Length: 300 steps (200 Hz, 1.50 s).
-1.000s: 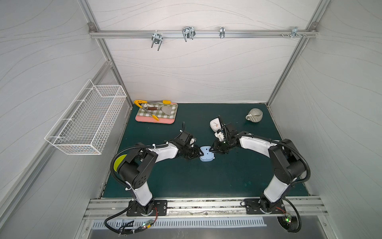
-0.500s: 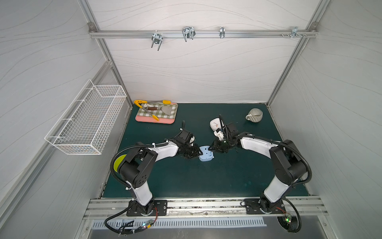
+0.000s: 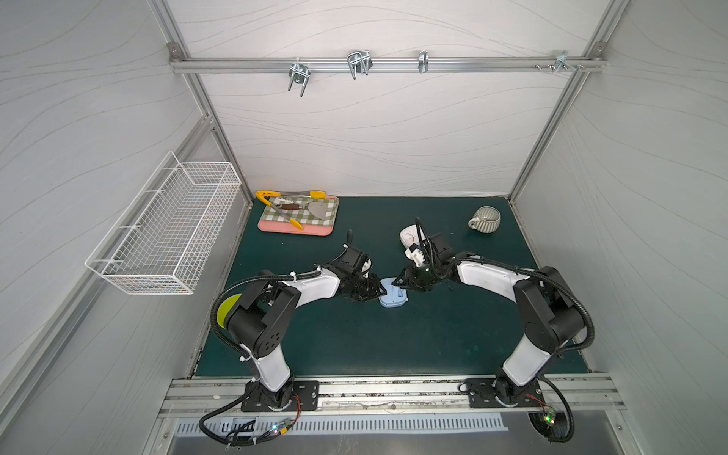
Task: Insert the battery into the alarm
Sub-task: Remove the cover from the alarm.
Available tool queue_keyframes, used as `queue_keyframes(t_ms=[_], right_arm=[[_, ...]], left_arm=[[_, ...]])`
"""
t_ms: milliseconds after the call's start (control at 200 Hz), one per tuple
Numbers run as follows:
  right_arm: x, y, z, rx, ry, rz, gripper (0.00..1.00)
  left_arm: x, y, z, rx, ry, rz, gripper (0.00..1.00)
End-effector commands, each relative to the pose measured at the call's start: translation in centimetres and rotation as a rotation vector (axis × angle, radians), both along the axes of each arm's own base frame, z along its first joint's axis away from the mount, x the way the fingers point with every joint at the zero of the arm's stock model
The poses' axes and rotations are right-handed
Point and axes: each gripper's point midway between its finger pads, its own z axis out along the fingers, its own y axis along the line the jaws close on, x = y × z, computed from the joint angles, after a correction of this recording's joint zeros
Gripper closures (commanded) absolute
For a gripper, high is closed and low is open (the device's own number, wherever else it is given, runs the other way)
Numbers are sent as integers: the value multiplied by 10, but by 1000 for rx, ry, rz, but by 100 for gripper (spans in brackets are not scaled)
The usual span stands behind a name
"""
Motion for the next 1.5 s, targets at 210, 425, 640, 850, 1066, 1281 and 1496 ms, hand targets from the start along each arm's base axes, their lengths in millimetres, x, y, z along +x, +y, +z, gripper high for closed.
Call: queue_keyframes(t_ms=[210, 425, 640, 850, 1066, 1281, 1496], right_arm=[[-1, 0, -6, -47, 37, 12, 65], [-3, 2, -14, -75, 74, 21, 67], [-4, -3, -9, -251, 5, 40, 66], [-2, -13, -3, -539, -94, 13, 67], [-4, -4, -5, -654, -74, -18, 69], [-9, 1, -16, -738, -8, -15, 76], [-11, 5, -24, -752, 28, 0, 80]], left_arm=[[2, 3, -13, 39, 24, 4, 63], [2, 2, -12, 35, 23, 2, 63], [11, 4, -1, -13, -27, 39, 60], [22, 21, 30, -157, -119, 161, 40], [18, 70, 32, -109, -157, 269, 32], [13, 79, 39, -68, -188, 264, 31], [12, 81, 41, -64, -200, 264, 30]])
